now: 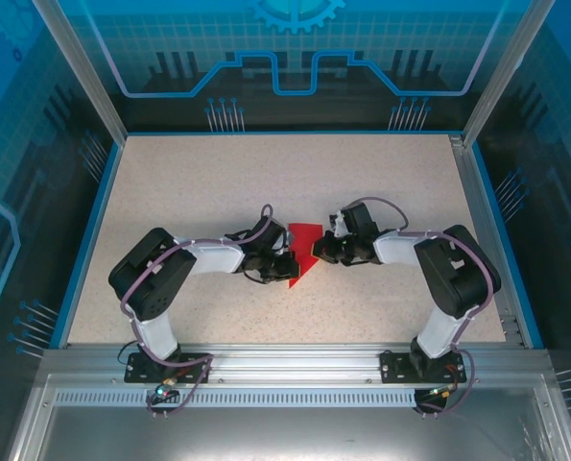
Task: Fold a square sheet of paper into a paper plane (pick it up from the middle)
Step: Third fold the triangle at the center of the table.
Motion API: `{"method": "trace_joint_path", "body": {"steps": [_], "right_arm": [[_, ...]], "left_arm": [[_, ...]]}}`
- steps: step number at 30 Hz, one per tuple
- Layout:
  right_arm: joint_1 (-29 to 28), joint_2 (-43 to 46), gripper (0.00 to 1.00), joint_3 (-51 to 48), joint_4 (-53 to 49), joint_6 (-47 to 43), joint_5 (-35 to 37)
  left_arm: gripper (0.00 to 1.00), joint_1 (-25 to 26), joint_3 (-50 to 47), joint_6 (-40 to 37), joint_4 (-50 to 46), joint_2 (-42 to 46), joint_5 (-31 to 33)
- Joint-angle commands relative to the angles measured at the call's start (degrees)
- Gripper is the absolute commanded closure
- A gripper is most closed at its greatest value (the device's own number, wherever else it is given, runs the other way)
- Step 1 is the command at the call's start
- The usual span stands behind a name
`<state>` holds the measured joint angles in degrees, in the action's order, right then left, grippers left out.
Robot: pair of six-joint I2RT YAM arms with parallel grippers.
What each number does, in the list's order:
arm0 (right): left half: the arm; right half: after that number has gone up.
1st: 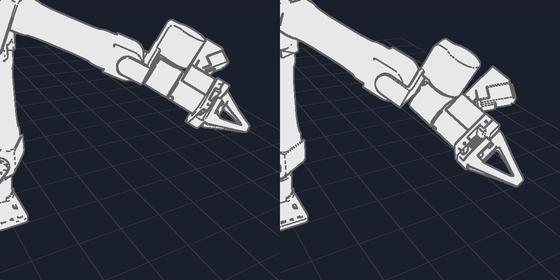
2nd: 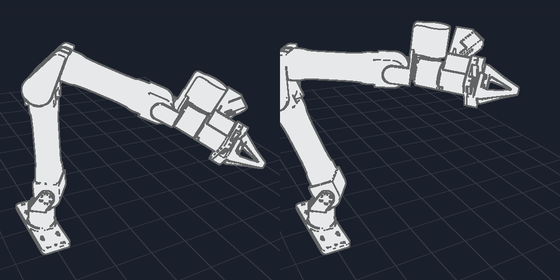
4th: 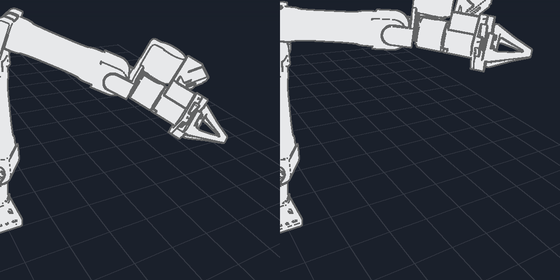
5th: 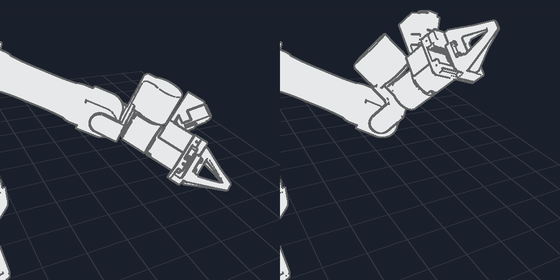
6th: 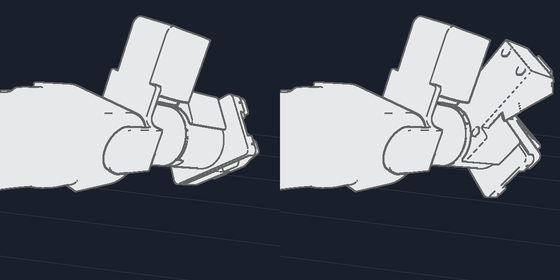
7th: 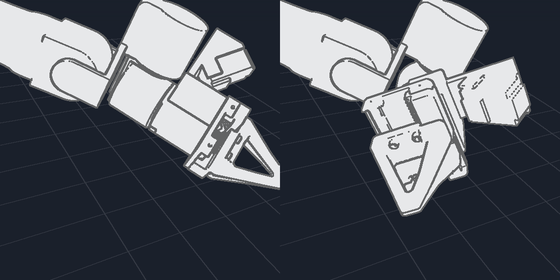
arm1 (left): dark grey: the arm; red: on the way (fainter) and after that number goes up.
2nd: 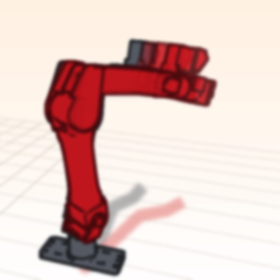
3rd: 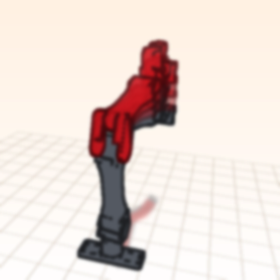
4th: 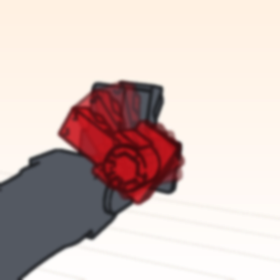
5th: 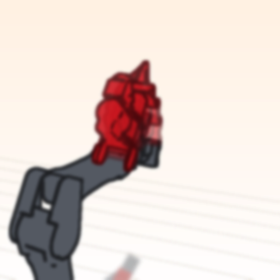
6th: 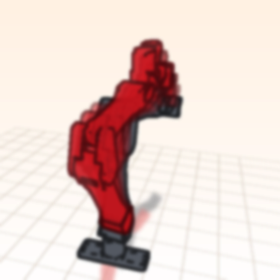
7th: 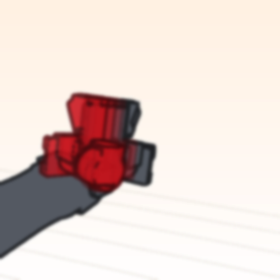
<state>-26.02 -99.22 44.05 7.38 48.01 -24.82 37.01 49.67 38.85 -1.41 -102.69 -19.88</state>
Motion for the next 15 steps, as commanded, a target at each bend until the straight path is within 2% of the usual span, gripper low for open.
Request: {"method": "trace_joint_path", "body": {"steps": [1,7,15], "right_arm": [[-2.98,1.0,0.99,-1.42,1.88,0.97,-1.14],[-5.09,-0.89,0.99,-3.51,3.52,2.46,2.44],[-2.33,-3.53,1.0,-3.24,2.14,2.2,5.06]], "left_arm": [[0.93,-0.24,-2.08,-1.24,-3.55,-1.36,3.71],[0.93,-0.19,-1.51,-1.06,-3.35,-1.53,3.57],[0.94,-0.19,-1.92,-1.65,-4.15,-1.46,4.31]]}}
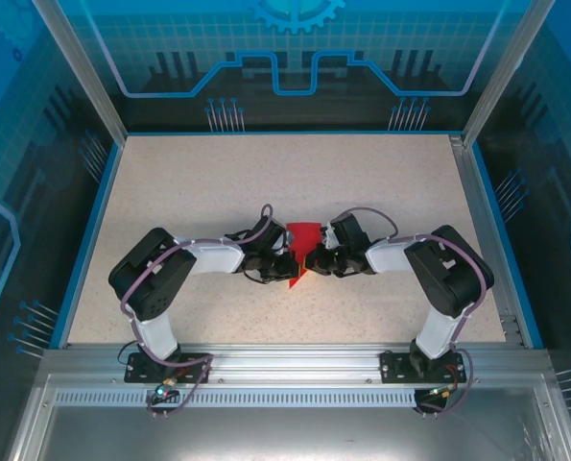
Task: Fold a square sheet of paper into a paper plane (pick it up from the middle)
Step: Third fold the triangle at the center of the table.
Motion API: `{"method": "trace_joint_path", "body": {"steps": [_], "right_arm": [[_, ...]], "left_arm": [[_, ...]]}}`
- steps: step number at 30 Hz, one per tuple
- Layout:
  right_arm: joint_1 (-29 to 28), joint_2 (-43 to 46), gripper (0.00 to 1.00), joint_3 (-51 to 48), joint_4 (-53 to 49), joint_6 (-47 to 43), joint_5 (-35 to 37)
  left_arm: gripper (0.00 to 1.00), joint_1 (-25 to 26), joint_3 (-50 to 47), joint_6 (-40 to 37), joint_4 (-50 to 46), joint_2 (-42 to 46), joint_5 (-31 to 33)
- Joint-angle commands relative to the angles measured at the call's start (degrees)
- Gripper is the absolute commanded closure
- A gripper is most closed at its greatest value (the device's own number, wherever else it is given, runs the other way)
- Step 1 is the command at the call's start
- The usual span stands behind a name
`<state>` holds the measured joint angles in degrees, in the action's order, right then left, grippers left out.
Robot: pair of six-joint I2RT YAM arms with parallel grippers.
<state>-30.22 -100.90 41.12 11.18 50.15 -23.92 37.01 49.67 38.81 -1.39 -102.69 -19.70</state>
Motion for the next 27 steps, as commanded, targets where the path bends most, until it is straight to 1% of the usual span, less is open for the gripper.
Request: {"method": "trace_joint_path", "body": {"steps": [1,5,9,20,24,27], "right_arm": [[2.42,-1.75,1.0,0.07,-2.16,-0.35,4.26],[4.63,-1.17,0.99,1.8,-4.18,-1.61,4.46],[7.19,-1.6,1.0,3.03,-4.5,-2.25,3.29],[12.98,-3.36,1.0,4.06,-5.44,-3.6,3.32],[13.33,-2.97,0.99,4.25,-5.2,-3.9,2.79],[13.25,-0.28,0.98,3.41,-4.24,-3.95,1.02]], "left_arm": [[0.94,-0.19,-2.07,-1.59,-4.22,-1.53,4.19],[0.94,-0.22,-2.38,-1.78,-4.33,-1.57,4.58],[0.94,-0.19,-2.41,-2.04,-4.47,-1.7,4.84],[0.94,-0.2,-3.26,-2.88,-4.96,-1.16,5.18],[0.94,-0.19,-3.56,-3.41,-5.22,-0.73,5.12],[0.93,-0.2,-4.01,-4.82,-5.27,0.64,4.31]]}}
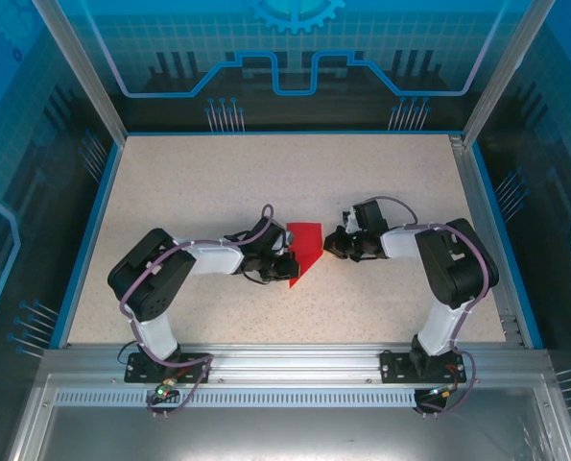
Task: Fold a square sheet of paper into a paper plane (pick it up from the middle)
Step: Third fold the triangle at the center of the table, then fourth fold the wing at the center of the table.
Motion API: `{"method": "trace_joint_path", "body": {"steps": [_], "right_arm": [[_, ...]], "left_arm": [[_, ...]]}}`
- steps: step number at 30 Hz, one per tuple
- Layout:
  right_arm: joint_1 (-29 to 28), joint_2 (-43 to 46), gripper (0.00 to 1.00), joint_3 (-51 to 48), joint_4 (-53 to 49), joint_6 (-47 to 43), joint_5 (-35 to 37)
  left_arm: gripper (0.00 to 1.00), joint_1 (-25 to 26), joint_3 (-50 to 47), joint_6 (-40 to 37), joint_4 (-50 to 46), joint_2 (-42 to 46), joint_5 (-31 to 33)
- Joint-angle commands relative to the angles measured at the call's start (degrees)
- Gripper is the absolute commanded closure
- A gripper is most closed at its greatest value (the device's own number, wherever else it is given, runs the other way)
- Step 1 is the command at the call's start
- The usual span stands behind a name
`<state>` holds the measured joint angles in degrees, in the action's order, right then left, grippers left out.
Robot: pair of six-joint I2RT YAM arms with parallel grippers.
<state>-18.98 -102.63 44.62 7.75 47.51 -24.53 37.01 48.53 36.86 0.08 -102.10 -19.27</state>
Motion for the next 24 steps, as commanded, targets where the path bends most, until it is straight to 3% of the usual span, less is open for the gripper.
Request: {"method": "trace_joint_path", "body": {"steps": [1,10,15,24], "right_arm": [[1.97,2.79,0.97,-0.28,-1.05,-1.57,1.51],[-0.58,13.22,0.76,-2.6,-9.78,-5.84,1.77],[-2.2,14.39,0.66,-5.74,-8.06,-3.77,1.04],[-5.31,10.56,0.62,-4.37,-6.3,-2.47,-0.55]], "left_arm": [[0.92,-0.19,-2.79,-3.54,-6.92,0.54,3.45],[0.76,-0.79,-0.19,-6.54,-9.49,9.93,3.47],[0.75,-2.26,3.28,-6.44,-10.19,8.16,3.8],[0.76,-3.5,6.81,-6.85,-10.51,2.34,4.72]]}}
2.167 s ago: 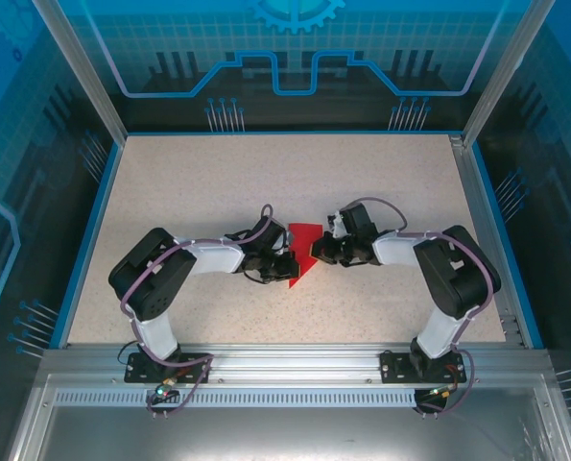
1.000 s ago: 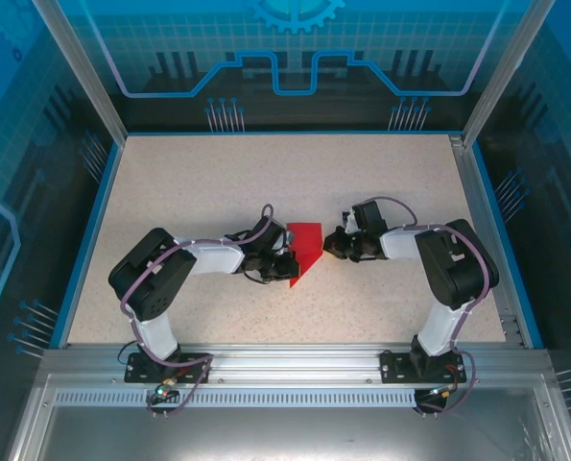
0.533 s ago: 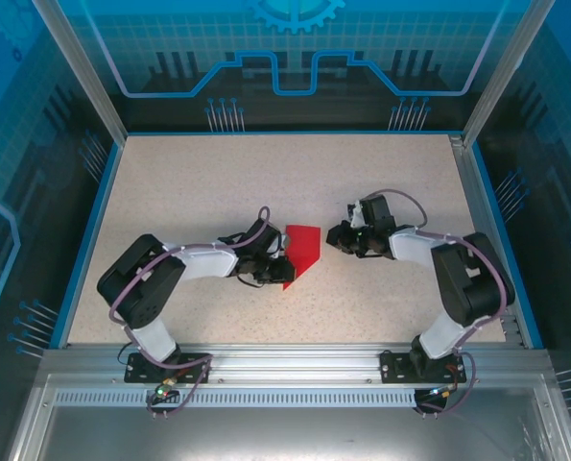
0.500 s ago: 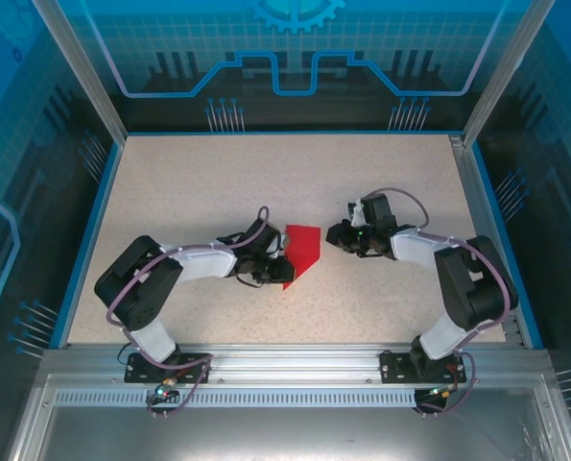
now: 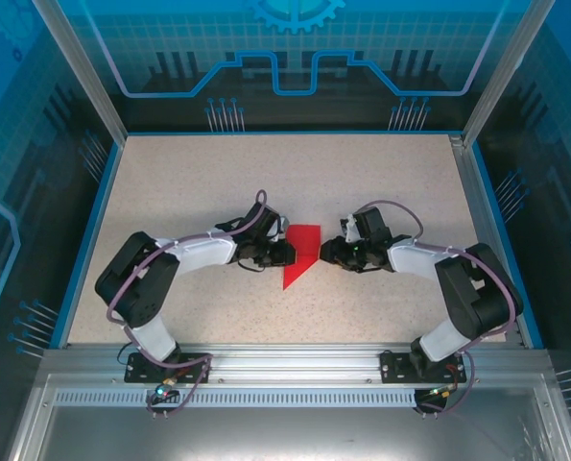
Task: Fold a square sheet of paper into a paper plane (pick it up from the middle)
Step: Fourth fold the wing at the center of the table.
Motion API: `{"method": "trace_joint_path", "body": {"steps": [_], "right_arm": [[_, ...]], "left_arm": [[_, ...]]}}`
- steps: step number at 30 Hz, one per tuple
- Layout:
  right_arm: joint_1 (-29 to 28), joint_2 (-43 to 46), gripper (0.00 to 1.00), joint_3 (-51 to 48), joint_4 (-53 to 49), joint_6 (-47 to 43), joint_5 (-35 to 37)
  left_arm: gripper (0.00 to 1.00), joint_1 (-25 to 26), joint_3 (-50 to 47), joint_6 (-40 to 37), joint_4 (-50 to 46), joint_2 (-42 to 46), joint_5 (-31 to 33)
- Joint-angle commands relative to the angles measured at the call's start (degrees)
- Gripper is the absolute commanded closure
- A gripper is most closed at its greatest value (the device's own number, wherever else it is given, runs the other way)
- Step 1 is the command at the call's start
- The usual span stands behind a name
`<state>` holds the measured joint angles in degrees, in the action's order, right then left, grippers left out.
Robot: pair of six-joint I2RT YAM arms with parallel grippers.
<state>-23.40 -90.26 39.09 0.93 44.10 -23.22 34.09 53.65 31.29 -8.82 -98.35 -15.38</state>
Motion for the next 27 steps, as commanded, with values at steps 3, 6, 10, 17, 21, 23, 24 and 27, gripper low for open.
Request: {"method": "trace_joint_path", "body": {"steps": [3,6,10,17,21,23,24,27], "right_arm": [[-1.06,-3.51,0.6,1.97,1.69,1.56,-2.49],[-1.21,-5.13,0.6,2.76,2.94,2.11,-3.27],[-1.3,-6.68,0.6,3.69,4.11,2.7,-4.53],[-1.39,-9.24,0.6,5.62,6.14,3.24,-6.92],[-1.39,-11.11,0.6,7.21,7.32,3.12,-8.22],[-1.37,-11.69,0.6,8.05,7.08,2.63,-8.38],[-1.37,-11.99,0.6,8.43,6.94,2.3,-8.35],[-1.16,-13.0,0.6,10.43,4.9,0.78,-8.36]], "left_arm": [[0.77,-0.78,2.08,-1.75,-2.06,-2.48,1.72],[0.78,-1.12,2.2,-1.89,-2.0,-3.06,1.99],[0.78,-1.28,1.99,-2.18,-1.99,-3.4,2.23],[0.78,-1.42,2.01,-2.46,-1.84,-4.63,2.0],[0.79,-1.48,1.99,-2.59,-1.79,-4.82,1.95],[0.78,-1.47,1.92,-2.63,-1.82,-4.34,2.13],[0.78,-1.47,1.74,-2.64,-1.9,-3.81,2.27],[0.74,-1.41,0.83,-2.21,-1.74,-1.46,2.88]]}}
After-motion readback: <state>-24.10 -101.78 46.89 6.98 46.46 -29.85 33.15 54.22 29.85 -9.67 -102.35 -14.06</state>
